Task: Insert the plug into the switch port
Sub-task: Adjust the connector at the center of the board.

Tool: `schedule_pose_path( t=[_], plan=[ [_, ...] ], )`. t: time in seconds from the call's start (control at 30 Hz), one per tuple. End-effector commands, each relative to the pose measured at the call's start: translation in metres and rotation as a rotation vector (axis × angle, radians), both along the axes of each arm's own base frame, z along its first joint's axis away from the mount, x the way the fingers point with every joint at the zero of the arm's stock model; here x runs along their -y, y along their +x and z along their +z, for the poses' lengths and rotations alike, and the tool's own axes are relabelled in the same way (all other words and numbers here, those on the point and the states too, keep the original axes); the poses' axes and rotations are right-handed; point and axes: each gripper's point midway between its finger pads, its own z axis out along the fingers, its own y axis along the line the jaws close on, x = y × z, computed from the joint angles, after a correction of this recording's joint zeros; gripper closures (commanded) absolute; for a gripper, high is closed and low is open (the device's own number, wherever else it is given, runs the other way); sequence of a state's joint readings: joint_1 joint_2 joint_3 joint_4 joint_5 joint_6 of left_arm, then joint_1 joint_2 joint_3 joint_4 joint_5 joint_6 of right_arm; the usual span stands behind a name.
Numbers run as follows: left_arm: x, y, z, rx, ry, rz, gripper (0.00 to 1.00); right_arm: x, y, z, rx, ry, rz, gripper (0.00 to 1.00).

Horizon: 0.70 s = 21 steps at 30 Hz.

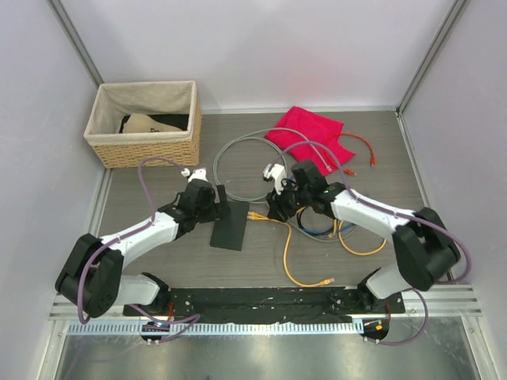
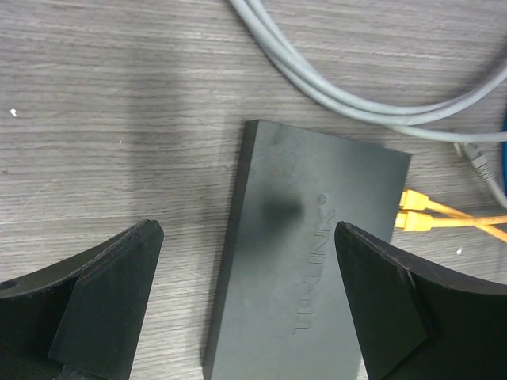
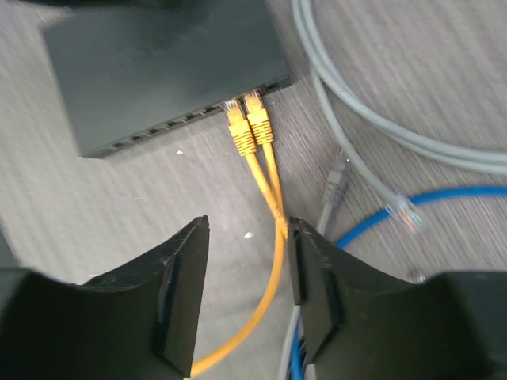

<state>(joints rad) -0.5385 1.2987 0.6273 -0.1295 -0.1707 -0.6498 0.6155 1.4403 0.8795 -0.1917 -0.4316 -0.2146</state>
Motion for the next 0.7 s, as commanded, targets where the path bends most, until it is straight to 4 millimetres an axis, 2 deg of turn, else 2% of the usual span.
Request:
schedule_pose_path(
  t=[0.0, 0.03, 0.27, 0.37, 0.67],
  plan=[
    [0.003, 0.009, 0.009, 0.064, -0.028, -0.020, 0.04, -0.026, 0.028, 0.002, 0.165, 0.015, 0.123, 0.52],
    [0.001, 0.008, 0.005, 0.056, -0.022, -0.018, 0.04, -0.028, 0.030, -0.010, 0.154, -0.003, 0.141, 0.54],
    [0.002, 0.009, -0.008, 0.017, -0.053, -0.033, 0.04, -0.035, 0.034, -0.037, 0.134, -0.029, 0.183, 0.56],
    [0.003, 0.007, -0.015, -0.013, -0.064, -0.041, 0.05, -0.040, 0.034, -0.039, 0.144, -0.032, 0.192, 0.59],
    [0.010, 0.014, -0.018, -0.027, -0.100, -0.054, 0.05, -0.051, 0.028, -0.051, 0.118, -0.048, 0.241, 0.65]
  ],
)
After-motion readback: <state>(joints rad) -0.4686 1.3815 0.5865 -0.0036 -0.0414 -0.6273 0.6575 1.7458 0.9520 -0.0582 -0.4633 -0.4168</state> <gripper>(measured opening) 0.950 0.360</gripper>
